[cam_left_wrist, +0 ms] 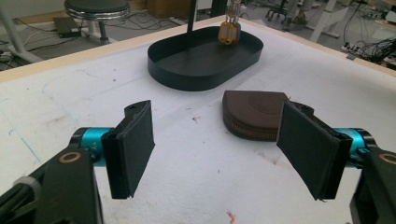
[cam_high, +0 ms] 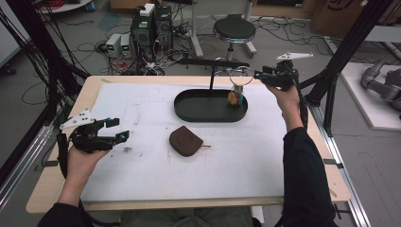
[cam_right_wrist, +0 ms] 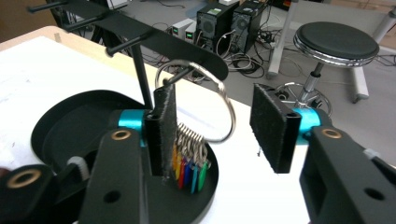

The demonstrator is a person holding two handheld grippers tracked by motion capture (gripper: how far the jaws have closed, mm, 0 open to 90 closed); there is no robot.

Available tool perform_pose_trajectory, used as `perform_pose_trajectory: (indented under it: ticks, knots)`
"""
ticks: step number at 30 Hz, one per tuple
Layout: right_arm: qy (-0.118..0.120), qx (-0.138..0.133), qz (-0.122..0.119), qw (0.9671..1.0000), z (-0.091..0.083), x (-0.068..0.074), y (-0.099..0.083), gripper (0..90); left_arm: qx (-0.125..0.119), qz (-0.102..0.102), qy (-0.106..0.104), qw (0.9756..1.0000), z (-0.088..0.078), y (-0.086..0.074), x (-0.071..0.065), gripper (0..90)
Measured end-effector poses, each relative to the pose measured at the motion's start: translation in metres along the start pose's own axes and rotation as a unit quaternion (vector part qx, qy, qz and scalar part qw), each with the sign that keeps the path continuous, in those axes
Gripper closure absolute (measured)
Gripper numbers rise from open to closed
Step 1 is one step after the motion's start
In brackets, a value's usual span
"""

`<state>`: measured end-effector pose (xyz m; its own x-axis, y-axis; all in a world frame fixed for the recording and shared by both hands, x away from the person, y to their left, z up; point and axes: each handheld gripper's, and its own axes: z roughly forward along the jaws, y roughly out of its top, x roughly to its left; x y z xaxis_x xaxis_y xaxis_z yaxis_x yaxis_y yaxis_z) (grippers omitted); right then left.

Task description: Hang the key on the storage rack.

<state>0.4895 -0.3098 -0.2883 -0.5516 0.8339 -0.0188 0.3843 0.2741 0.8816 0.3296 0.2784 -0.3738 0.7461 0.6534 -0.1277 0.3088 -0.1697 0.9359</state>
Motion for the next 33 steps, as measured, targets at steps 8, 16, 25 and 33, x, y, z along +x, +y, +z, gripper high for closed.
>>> perform_pose_trajectory:
  ticks: [8,16,25,33]
  knots:
    - [0.016,-0.026,0.001,0.9995,-0.043,0.007,-0.013,42.0,0.003,0.0,0.01,0.9999,0.006,0.004,0.006,27.2]
    - [0.031,-0.051,-0.002,0.9982,-0.078,0.02,-0.032,37.8,-0.003,-0.002,0.018,0.9998,0.004,0.006,0.01,27.3]
    - [0.053,-0.079,0.02,0.9953,-0.1,0.034,-0.064,35.0,0.003,0.001,0.022,0.9997,0.008,0.006,0.013,26.9]
    - [0.058,-0.082,0.036,0.9943,-0.106,0.041,-0.096,31.1,0.004,0.003,0.026,0.9997,0.012,0.006,0.011,26.2]
